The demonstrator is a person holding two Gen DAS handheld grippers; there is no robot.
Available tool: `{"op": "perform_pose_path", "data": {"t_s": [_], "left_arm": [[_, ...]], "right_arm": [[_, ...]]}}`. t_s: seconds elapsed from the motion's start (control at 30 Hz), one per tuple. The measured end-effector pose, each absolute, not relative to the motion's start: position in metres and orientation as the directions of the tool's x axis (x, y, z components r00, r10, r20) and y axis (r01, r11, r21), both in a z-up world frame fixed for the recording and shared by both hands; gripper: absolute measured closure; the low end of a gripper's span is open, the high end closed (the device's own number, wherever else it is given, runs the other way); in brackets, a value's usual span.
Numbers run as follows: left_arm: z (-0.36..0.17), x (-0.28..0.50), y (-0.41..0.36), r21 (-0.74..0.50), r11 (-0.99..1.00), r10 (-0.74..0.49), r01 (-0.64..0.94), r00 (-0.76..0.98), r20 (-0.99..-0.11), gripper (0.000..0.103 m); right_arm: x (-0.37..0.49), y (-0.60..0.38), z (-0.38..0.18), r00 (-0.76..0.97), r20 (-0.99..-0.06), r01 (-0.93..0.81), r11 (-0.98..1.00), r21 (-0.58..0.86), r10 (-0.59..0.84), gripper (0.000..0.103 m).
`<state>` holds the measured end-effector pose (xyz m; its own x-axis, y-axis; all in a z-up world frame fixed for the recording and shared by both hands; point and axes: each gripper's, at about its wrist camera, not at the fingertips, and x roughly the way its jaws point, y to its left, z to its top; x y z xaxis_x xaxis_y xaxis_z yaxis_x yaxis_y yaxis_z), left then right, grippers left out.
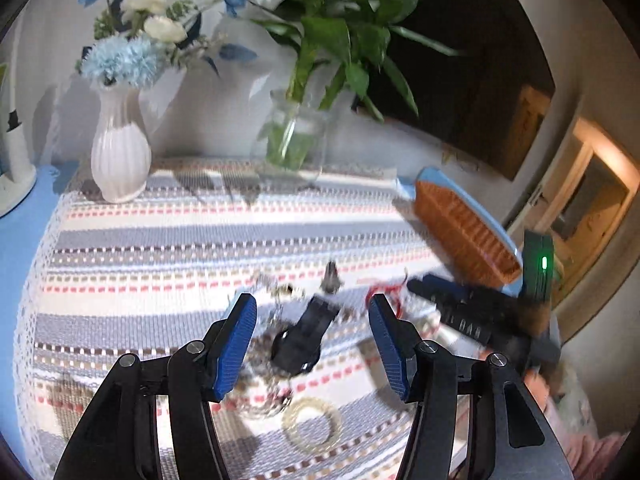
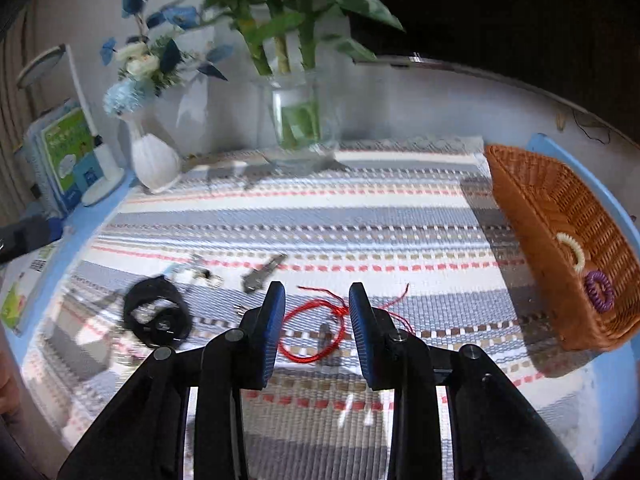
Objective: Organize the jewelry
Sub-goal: 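Return both tools to the table, right tool toward the red string bracelet, then grasp the red string bracelet with the right tool while the left tool approaches the black watch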
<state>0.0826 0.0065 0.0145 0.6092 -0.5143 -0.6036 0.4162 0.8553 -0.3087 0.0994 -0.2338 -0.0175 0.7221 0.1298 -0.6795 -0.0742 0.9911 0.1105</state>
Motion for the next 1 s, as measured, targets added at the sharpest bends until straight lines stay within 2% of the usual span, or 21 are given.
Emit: {"op": "perform_pose_path", "data": {"t_s": [0.2, 0.8, 1.0], "left_arm": [[-0.009, 0.08, -0.002, -0.248, 0.856, -0.497, 0.454, 0.587, -0.639, 0.043], [-0.037, 0.095, -0.009, -0.265, 0.851, -0.508, 0.453, 0.585, -0.632, 0.043], [-0.041, 0.096, -0.012, -0.258, 0.862, -0.49, 0.436, 0.588, -0.644, 0.044]], "right_arm": [[0.106, -0.248, -0.034, 0.708, -0.691, -0.044, 0.985, 0.164, 0.147, 0.069], [0.118, -0.258, -0.048, 0.657, -0.743, 0.018, 0.983, 0.181, 0.125, 0.068], [0.113, -0.271, -0.045, 0.688, -0.713, 0.058, 0.97, 0.235, 0.132, 0.068]]}}
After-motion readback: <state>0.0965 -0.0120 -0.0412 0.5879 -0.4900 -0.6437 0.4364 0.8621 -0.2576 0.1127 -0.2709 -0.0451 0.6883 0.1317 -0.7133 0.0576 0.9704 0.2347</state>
